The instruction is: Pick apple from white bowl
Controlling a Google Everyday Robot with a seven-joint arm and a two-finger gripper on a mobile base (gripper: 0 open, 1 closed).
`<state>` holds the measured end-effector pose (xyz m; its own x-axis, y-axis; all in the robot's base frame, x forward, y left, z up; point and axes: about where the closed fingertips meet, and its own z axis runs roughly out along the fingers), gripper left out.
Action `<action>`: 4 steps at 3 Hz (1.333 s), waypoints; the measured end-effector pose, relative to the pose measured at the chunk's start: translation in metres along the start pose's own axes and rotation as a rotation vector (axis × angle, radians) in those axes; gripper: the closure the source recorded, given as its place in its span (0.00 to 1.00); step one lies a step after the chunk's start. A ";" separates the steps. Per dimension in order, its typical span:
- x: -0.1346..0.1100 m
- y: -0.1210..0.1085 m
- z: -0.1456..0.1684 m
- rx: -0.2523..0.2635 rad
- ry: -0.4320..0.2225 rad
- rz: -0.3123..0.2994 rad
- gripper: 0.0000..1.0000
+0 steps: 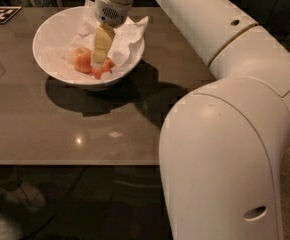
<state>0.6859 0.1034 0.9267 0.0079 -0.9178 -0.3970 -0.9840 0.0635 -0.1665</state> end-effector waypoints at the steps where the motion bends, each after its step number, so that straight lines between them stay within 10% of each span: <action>1: 0.004 0.000 0.018 -0.029 -0.005 -0.002 0.00; 2: 0.004 0.000 0.018 -0.029 -0.005 -0.002 0.11; 4: 0.011 -0.004 0.034 -0.046 -0.001 -0.014 0.00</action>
Offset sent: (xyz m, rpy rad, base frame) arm 0.0013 0.0004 -0.0235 0.0037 0.0445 0.0273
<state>0.6960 0.1063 0.8922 0.0220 -0.9180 -0.3960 -0.9909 0.0327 -0.1308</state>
